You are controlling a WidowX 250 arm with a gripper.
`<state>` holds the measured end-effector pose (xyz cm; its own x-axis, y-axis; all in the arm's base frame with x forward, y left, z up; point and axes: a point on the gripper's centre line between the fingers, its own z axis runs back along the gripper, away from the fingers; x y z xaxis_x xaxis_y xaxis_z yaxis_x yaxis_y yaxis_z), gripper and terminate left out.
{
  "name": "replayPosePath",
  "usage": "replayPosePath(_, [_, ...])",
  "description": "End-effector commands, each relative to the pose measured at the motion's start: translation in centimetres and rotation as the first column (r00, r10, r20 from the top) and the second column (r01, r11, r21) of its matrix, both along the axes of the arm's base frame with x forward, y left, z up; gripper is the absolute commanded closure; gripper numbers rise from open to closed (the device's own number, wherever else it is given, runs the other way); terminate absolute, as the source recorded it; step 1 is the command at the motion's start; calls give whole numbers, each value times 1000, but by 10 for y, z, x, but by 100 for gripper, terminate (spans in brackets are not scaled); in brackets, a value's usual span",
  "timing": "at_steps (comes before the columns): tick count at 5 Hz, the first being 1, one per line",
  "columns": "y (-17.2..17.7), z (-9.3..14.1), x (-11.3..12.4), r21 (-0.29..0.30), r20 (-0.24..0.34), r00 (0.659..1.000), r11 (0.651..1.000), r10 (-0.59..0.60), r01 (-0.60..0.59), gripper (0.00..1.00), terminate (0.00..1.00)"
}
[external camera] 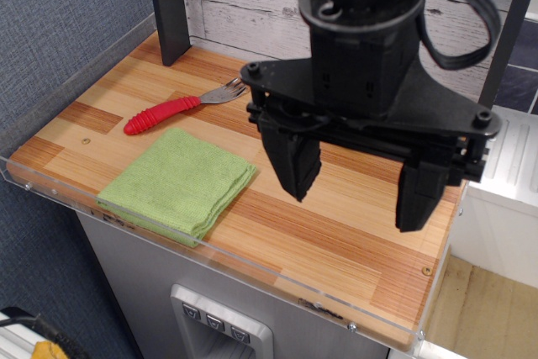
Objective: Moved red fork to the bottom right of table
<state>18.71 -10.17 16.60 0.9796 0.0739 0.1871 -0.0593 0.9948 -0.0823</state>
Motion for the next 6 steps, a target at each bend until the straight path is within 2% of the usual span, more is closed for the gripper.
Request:
replayPosePath(1, [0,0,0,0,0,1000,1000,0,0,0,0])
replayPosePath(2, [17,-3,30,-17,-46,998,999,30,-31,0,0])
replayPosePath(3, [38,-7,53,38,-68,989,991,131,-129,0,0])
replayPosePath(4, [66,-9,73,115,-52,979,975,198,-191,0,0])
replayPosePath(5, [105,-24,107,160,-101,952,949,289,-271,0,0])
replayPosePath(6, [135,-43,135,298,-108,946,918,305,-262,0,0])
